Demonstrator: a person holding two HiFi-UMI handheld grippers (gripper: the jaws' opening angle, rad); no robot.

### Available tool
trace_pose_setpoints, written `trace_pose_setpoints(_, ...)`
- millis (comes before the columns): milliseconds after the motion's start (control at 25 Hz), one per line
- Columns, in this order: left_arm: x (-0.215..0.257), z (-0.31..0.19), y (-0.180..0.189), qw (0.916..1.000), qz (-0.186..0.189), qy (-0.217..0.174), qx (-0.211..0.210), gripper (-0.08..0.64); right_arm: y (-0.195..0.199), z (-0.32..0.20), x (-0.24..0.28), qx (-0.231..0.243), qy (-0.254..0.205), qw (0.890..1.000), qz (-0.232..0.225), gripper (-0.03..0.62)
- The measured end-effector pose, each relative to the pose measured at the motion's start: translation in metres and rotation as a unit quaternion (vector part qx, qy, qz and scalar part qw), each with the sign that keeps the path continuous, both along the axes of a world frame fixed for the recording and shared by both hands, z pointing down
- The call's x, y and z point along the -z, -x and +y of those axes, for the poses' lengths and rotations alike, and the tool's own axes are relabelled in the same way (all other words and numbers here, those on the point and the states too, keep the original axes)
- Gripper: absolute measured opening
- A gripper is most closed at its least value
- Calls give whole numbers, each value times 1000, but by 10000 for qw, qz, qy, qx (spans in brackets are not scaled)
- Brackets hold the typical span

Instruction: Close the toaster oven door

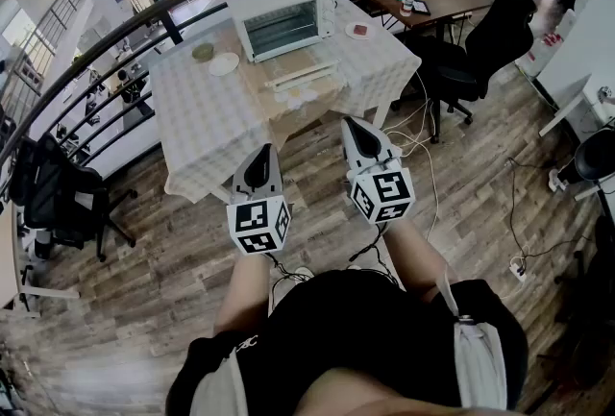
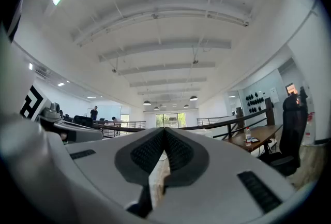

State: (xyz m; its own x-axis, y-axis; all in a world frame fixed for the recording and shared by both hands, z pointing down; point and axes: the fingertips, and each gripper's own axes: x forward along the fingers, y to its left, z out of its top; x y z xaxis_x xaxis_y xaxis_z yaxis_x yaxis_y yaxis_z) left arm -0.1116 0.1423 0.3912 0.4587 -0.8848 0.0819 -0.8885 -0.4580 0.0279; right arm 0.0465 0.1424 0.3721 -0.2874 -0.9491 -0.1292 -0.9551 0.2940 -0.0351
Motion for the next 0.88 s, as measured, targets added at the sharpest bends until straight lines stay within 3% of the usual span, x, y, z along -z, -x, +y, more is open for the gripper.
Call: trace_pose_setpoints(880, -2, -10, 26, 9998, -21, -4, -180, 14, 31, -6, -6, -159, 12, 9998, 139, 2)
